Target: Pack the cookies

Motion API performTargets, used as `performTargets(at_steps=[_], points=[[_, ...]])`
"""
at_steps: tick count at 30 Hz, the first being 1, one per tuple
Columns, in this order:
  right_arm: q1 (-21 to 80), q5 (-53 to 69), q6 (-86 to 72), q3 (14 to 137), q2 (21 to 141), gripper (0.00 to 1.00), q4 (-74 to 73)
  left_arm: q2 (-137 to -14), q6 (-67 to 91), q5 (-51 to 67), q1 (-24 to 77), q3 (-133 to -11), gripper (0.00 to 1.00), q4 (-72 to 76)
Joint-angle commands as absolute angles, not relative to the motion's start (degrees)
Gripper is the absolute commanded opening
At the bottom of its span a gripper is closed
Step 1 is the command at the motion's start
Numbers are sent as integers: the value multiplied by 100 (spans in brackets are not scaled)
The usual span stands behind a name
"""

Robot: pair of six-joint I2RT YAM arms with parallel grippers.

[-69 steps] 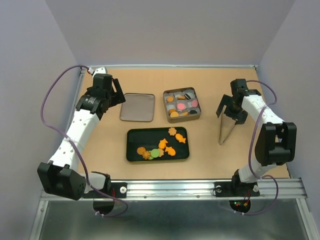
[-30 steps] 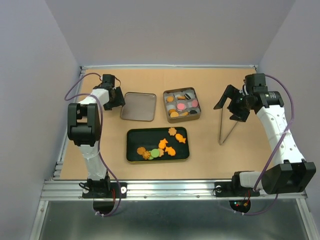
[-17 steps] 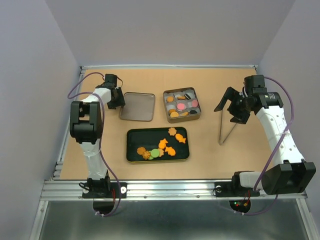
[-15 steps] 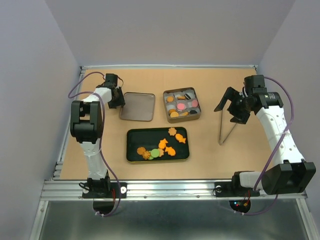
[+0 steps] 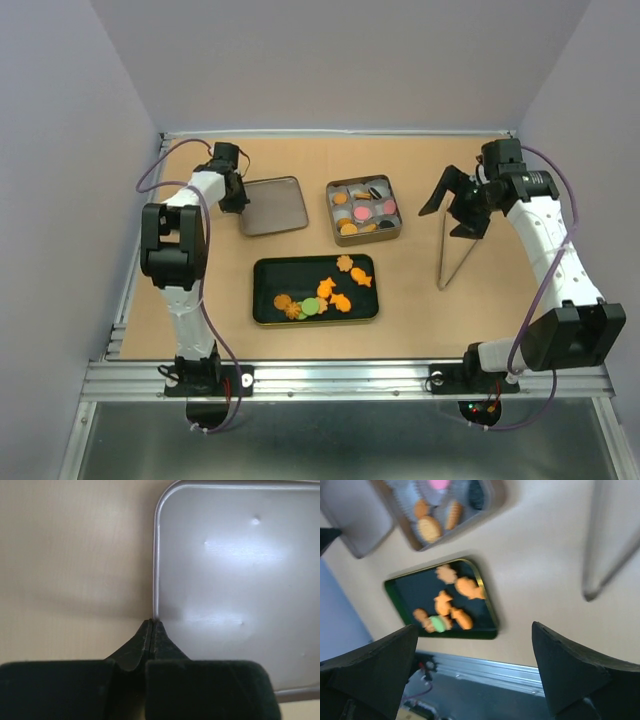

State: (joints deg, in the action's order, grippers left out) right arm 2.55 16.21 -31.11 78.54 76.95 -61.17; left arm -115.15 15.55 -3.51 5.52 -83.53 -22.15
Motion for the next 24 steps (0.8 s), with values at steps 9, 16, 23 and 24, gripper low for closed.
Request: performTargets(at_steps=[9, 16, 23, 24], points=[[1607, 4613, -6218, 10473, 9166, 100, -3781, -8564, 1960, -676, 623, -7878, 0, -321], [2425, 5150, -8434, 11470, 10054, 100, -2502, -6839, 898, -2266, 1256, -6156, 0, 2236], [2769, 4773, -10782, 10286, 9765, 100, -64, -5960, 203, -2874, 1450, -5424, 0, 3048], [2769, 4694, -11202, 10022, 9686, 100, 774, -5715, 124, -2900, 1529, -5292, 0, 3224]])
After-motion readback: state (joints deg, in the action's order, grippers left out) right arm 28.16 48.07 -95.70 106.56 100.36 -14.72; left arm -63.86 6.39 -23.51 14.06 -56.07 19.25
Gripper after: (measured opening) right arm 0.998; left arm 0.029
